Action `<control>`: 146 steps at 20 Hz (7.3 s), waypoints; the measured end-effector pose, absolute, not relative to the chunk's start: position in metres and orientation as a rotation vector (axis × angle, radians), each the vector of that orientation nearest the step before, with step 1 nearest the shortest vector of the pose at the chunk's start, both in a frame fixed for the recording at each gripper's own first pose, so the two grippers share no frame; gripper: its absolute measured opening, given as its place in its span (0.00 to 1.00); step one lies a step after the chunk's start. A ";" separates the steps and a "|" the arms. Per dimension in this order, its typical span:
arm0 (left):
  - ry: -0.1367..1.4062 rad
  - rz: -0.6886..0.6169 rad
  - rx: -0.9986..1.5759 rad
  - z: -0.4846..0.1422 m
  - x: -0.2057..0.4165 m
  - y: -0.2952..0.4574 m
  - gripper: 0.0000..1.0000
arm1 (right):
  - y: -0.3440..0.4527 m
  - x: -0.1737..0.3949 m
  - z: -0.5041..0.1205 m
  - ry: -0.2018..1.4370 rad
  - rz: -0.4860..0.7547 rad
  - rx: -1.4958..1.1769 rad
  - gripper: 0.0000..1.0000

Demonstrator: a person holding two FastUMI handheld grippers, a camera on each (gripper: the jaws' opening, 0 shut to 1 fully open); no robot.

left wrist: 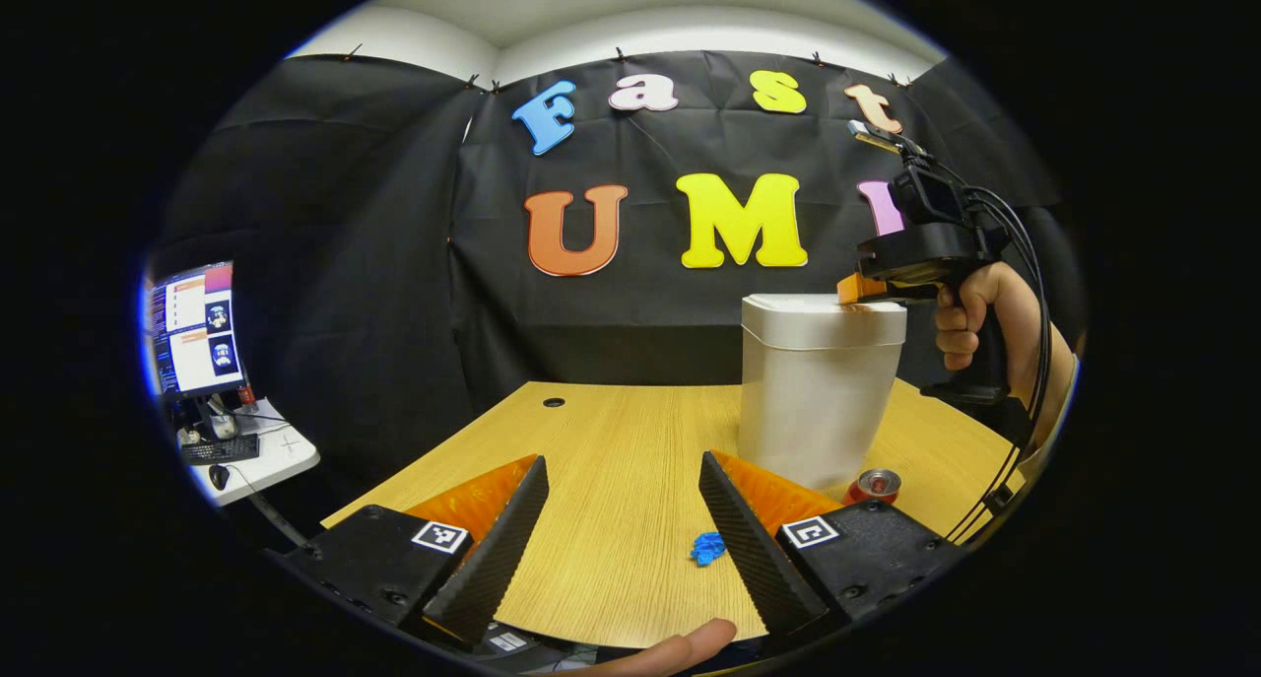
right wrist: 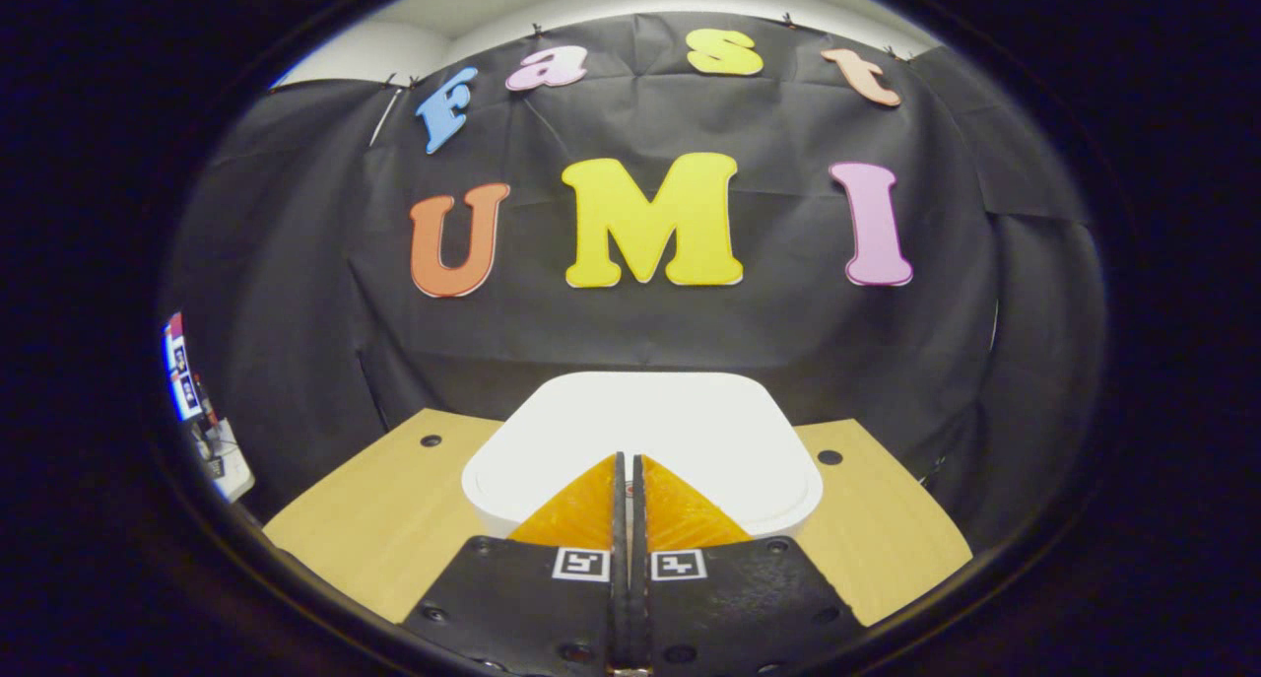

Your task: Press the lid of the desktop garbage bin to open it, pick up the crumpled paper on the desktop and throw it into the bin, then pick up the pop can on the desktop and drop it into the bin, and finally close the garbage bin lid.

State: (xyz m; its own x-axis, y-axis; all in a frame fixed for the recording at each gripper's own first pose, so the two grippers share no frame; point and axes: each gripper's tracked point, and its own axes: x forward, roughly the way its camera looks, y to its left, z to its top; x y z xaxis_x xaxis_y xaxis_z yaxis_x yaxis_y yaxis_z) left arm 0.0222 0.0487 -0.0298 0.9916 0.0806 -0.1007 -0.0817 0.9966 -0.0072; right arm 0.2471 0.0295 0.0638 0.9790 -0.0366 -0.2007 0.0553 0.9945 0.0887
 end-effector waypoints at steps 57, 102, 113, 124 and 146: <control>0.625 -0.147 -0.017 -0.231 0.124 -0.019 0.69 | 0.024 0.057 -0.168 0.154 0.084 -0.019 0.95; 0.138 -0.051 -0.015 -0.044 0.052 -0.052 0.42 | -0.064 0.035 0.010 -0.089 0.006 -0.031 0.78; 0.114 0.003 -0.016 -0.012 0.062 -0.053 0.42 | -0.076 0.031 -0.001 -0.060 0.095 0.027 0.78; 0.050 -0.039 -0.067 0.062 0.150 -0.064 0.42 | -0.089 0.026 0.002 -0.077 0.127 0.071 0.79; -0.062 -0.198 0.033 0.101 0.292 -0.197 0.47 | -0.162 0.045 -0.002 -0.057 0.008 0.172 0.78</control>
State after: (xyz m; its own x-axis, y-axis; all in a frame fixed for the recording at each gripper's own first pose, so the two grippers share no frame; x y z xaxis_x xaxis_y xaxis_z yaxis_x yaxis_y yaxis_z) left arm 0.2919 -0.1971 0.1007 0.9785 -0.1977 0.0582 0.1957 0.9799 0.0388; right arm 0.0451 -0.1624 -0.0018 0.9983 0.0031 0.0578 -0.0130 0.9851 0.1713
